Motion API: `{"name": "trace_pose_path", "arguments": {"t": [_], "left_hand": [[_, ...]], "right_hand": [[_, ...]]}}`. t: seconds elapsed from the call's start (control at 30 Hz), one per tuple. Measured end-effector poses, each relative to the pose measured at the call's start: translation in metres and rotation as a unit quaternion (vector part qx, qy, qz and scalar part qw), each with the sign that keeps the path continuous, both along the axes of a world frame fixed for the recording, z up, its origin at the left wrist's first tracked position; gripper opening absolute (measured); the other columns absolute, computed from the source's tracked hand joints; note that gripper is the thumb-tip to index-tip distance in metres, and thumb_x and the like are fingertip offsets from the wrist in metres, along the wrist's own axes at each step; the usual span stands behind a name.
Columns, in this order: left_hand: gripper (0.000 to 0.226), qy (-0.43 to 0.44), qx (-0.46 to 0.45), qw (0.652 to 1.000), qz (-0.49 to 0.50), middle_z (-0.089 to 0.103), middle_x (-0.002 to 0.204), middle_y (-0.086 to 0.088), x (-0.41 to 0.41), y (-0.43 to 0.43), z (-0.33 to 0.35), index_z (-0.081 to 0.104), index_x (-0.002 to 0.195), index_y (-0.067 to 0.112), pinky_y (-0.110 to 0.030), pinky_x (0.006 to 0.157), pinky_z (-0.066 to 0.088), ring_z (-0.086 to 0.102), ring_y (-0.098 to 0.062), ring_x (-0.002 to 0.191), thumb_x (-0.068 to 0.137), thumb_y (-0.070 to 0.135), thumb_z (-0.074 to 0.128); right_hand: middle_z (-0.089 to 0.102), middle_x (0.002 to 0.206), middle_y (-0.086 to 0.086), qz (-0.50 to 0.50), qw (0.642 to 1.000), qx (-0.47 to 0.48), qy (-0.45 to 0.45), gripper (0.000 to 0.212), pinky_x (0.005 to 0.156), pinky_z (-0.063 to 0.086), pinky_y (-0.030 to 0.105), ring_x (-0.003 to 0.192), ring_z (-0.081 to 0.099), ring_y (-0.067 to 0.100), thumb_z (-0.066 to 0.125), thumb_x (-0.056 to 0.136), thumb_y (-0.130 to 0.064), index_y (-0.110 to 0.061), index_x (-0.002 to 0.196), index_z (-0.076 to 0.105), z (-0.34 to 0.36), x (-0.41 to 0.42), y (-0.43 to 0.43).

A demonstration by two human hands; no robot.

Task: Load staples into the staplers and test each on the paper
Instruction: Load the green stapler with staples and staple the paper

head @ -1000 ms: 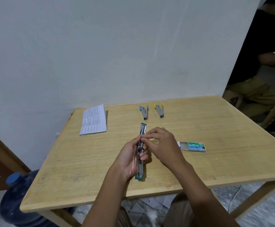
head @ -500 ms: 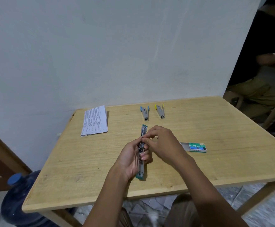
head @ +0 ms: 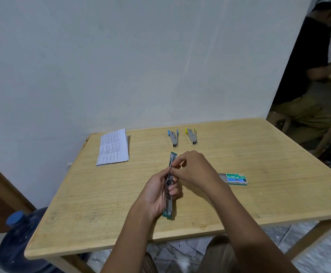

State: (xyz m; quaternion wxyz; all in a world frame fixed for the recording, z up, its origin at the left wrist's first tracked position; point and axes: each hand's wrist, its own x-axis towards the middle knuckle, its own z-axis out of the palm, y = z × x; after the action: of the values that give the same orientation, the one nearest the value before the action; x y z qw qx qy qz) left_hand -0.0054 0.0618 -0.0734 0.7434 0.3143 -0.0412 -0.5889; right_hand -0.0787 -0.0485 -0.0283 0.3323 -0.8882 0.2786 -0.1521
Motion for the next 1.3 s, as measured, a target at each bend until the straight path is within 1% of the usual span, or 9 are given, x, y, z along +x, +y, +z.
{"name": "trace_pose_path", "arguments": {"t": [0.17,0.33,0.53,0.63,0.83,0.9,1.03,1.17,1.3], "left_hand": [[0.037,-0.007,-0.004,1.0,-0.018,0.037,0.06,-0.005,0.003,-0.001,-0.005,0.054,0.074,0.005,-0.021,0.042,0.035,0.033,-0.011,0.047,0.101,0.029,0.046],[0.037,0.011,-0.003,1.0,0.003,0.041,0.06,-0.005,0.002,-0.002,0.001,0.055,0.074,0.004,-0.02,0.038,0.034,0.034,-0.011,0.044,0.101,0.027,0.044],[0.04,0.02,-0.001,1.0,-0.02,0.037,0.053,-0.004,0.004,-0.002,-0.003,0.053,0.071,0.006,-0.021,0.04,0.034,0.034,-0.012,0.044,0.101,0.031,0.044],[0.039,0.022,0.005,1.0,-0.015,0.035,0.055,-0.003,0.004,-0.002,-0.003,0.053,0.072,0.006,-0.021,0.04,0.035,0.033,-0.012,0.044,0.101,0.031,0.044],[0.041,0.01,0.017,1.0,-0.01,0.036,0.053,-0.003,0.005,-0.002,-0.005,0.051,0.069,0.007,-0.02,0.047,0.03,0.033,-0.011,0.045,0.101,0.033,0.044],[0.04,0.005,0.016,1.0,-0.005,0.037,0.053,-0.003,0.005,-0.002,-0.005,0.051,0.07,0.008,-0.019,0.05,0.026,0.033,-0.011,0.044,0.101,0.033,0.043],[0.034,0.012,0.015,1.0,0.024,0.042,0.055,-0.005,0.004,-0.001,-0.004,0.059,0.082,0.003,-0.019,0.047,0.028,0.036,-0.011,0.044,0.101,0.028,0.043],[0.027,0.019,0.024,0.998,0.059,0.062,0.075,-0.016,0.004,-0.001,0.0,0.06,0.111,0.003,-0.029,0.047,0.054,0.063,-0.022,0.058,0.102,0.025,0.047],[0.025,0.003,0.029,0.997,0.07,0.055,0.06,-0.01,0.002,-0.004,-0.002,0.058,0.101,0.005,-0.023,0.038,0.042,0.049,-0.014,0.041,0.103,0.026,0.044]], "right_hand": [[0.063,0.085,-0.012,-0.058,0.997,0.027,-0.047,0.006,0.066,0.051,0.027,0.075,0.061,0.007,0.069,0.082,-0.026,-0.029,0.086,0.066,-0.003,0.006,0.001],[0.062,0.091,-0.01,-0.066,0.991,0.075,-0.084,0.013,0.074,0.051,0.027,0.079,0.057,0.006,0.07,0.084,-0.023,-0.024,0.094,0.062,-0.007,0.01,0.002],[0.066,0.088,-0.005,-0.065,0.975,0.179,-0.113,0.01,0.074,0.053,0.026,0.082,0.064,0.011,0.068,0.087,-0.018,-0.021,0.096,0.065,-0.013,0.012,0.0],[0.067,0.086,-0.004,-0.082,0.97,0.195,-0.118,0.012,0.075,0.057,0.035,0.08,0.068,0.014,0.069,0.085,-0.018,-0.023,0.096,0.064,-0.015,0.015,0.002],[0.068,0.084,-0.007,-0.126,0.974,0.14,-0.124,0.009,0.066,0.055,0.031,0.073,0.07,0.013,0.066,0.086,-0.028,-0.026,0.095,0.063,-0.016,0.02,0.008],[0.067,0.085,-0.008,-0.115,0.974,0.138,-0.138,0.009,0.072,0.057,0.035,0.076,0.068,0.01,0.066,0.088,-0.03,-0.025,0.095,0.065,-0.015,0.017,0.009],[0.068,0.084,-0.01,-0.04,0.979,0.121,-0.156,0.009,0.076,0.059,0.036,0.076,0.064,0.003,0.067,0.087,-0.039,-0.032,0.092,0.068,-0.018,-0.009,0.015],[0.065,0.095,-0.018,0.109,0.986,0.061,-0.106,0.017,0.078,0.056,0.022,0.089,0.063,-0.002,0.072,0.082,-0.045,-0.036,0.096,0.068,-0.023,-0.039,0.019],[0.066,0.092,-0.018,0.098,0.984,-0.027,-0.149,0.013,0.078,0.049,0.015,0.09,0.06,-0.001,0.073,0.087,-0.028,-0.027,0.1,0.071,-0.03,-0.038,0.017]]}}
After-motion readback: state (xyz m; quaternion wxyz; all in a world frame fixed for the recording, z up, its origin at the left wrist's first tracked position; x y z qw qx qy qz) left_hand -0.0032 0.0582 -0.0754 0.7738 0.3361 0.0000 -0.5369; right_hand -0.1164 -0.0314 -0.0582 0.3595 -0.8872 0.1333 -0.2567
